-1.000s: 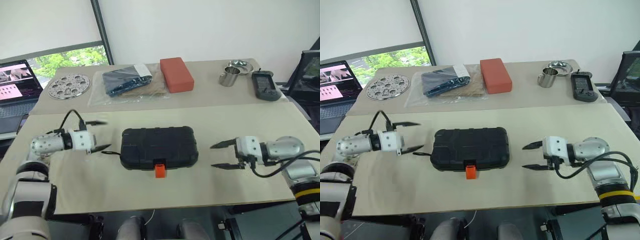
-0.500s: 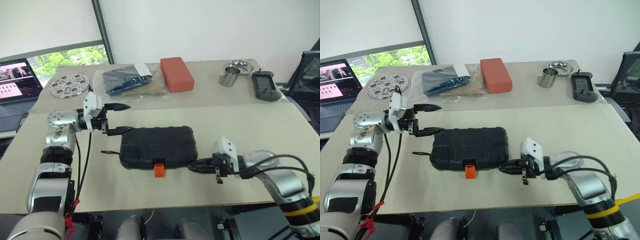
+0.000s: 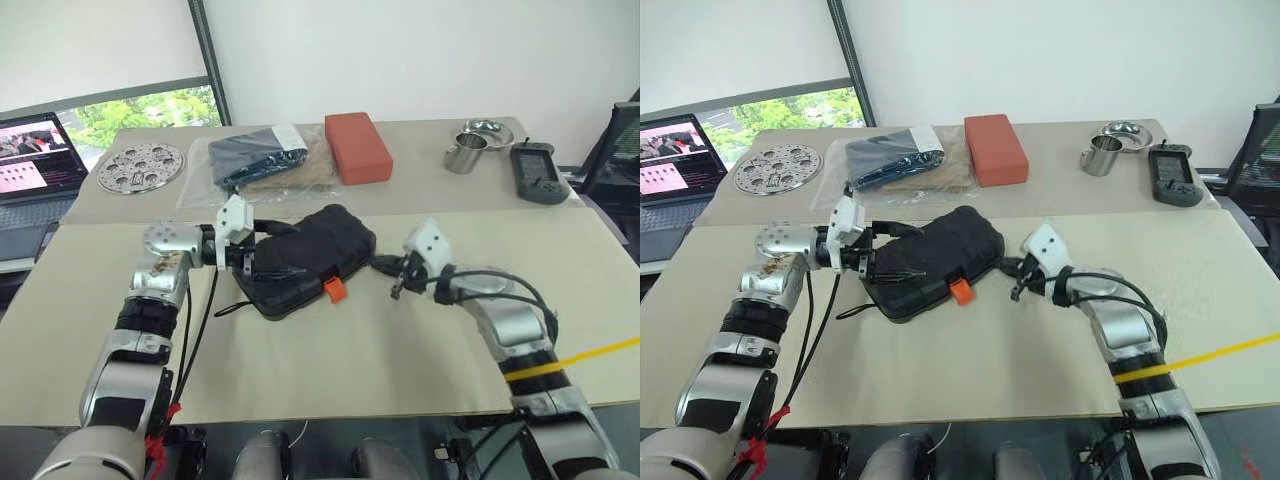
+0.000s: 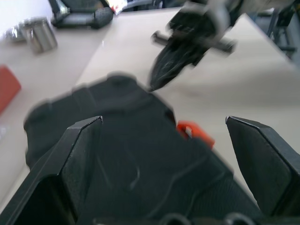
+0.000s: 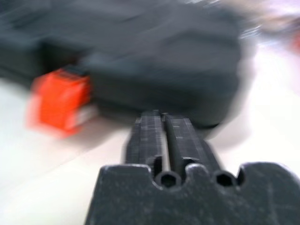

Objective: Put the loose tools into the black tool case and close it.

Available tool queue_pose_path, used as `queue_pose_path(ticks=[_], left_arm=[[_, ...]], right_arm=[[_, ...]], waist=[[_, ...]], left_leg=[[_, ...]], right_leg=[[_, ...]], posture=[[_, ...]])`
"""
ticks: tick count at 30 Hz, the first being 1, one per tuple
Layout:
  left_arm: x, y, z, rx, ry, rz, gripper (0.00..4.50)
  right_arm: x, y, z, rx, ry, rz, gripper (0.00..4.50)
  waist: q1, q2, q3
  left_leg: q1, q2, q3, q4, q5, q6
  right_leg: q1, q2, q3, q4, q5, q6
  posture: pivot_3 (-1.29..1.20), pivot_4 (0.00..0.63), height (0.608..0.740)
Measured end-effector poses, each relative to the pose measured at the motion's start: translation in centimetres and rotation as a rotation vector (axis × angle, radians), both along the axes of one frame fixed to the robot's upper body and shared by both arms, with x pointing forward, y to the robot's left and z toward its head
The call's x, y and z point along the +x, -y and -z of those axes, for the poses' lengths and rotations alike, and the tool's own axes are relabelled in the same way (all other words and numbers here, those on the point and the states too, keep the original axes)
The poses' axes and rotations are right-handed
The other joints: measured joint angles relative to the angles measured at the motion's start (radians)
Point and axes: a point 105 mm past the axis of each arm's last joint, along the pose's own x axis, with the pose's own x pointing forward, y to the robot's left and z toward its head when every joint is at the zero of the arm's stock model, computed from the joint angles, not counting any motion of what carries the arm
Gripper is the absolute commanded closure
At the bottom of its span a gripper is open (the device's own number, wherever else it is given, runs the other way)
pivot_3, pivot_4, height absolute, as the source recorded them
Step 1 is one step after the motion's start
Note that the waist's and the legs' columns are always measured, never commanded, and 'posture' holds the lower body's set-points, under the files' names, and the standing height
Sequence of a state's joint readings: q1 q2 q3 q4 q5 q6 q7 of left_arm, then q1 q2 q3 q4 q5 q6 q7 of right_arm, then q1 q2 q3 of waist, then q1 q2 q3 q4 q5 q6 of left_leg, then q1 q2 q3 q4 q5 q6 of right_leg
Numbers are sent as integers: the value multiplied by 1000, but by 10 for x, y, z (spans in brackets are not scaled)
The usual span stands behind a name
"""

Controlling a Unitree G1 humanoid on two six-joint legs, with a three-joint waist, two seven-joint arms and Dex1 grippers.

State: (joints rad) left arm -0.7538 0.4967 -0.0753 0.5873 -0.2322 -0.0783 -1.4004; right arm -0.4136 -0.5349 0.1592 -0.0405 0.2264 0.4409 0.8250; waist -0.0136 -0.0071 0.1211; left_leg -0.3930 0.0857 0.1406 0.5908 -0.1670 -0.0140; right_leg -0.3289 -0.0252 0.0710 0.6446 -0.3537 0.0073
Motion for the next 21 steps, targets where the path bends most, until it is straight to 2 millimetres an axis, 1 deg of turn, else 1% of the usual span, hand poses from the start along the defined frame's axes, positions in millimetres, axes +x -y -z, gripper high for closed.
queue_pose_path(ticks=[1,2,3,4,5,6,7,12,17,20,21], left_arm=[[2,-2,5,11,-5,-24,0],[4,-2,11,27,-18,-52,0],[6,-1,13,29,-18,-66,0],[8,-1,13,38,-12,-78,0],[9,-1,14,52,-8,-88,0],[10,0,15,59,-3,-92,0],[10,0,15,64,4,-93,0],[13,2,17,87,14,-98,0],[12,5,19,100,10,-88,0],[12,6,19,103,15,-87,0],[12,6,19,103,16,-86,0]], right_arm=[[-10,-5,4,-4,-44,-14,2603],[-19,-10,7,-5,-81,-6,2354],[-24,-14,9,-4,-103,3,1914],[-27,-19,10,-3,-118,13,1677],[-30,-24,9,-4,-126,16,1204],[-31,-27,8,-6,-127,22,845],[-32,-28,8,-4,-130,34,571],[-31,-41,17,34,-187,155,571],[-24,-44,17,43,-187,232,571],[-19,-45,16,41,-174,255,1313],[-19,-45,16,40,-172,258,1630]], waist=[[0,0,0],[0,0,0],[0,0,0],[-1,0,0],[-1,0,-1],[-1,0,-1],[-1,0,-2],[0,0,-6],[1,0,-6],[1,0,-7],[1,0,-7]], left_leg=[[-1,0,-1,0,0,0],[-3,0,-1,0,0,0],[-4,0,-1,0,0,0],[-4,0,-1,1,0,0],[-4,-1,-1,0,-1,1],[-4,-1,-1,0,-3,6],[-3,-1,-1,0,-4,6],[-2,-1,-2,1,-3,6],[-2,-1,-2,1,-3,6],[-2,-1,-2,1,-3,6],[-2,-1,-2,1,-4,6]], right_leg=[[-1,0,0,0,0,0],[-3,0,0,0,0,0],[-4,0,0,0,0,0],[-5,0,0,1,0,0],[-4,0,0,1,0,0],[-4,0,0,1,0,0],[-4,0,-1,1,0,0],[-3,0,-1,3,0,0],[-3,0,-1,3,0,0],[-3,0,-1,3,0,0],[-3,0,-1,3,0,0]], posture=[[0,150,740],[0,150,740],[0,150,740],[0,150,740],[0,150,740],[0,150,740],[0,150,740],[0,150,740],[0,150,740],[0,150,740],[0,150,740]])
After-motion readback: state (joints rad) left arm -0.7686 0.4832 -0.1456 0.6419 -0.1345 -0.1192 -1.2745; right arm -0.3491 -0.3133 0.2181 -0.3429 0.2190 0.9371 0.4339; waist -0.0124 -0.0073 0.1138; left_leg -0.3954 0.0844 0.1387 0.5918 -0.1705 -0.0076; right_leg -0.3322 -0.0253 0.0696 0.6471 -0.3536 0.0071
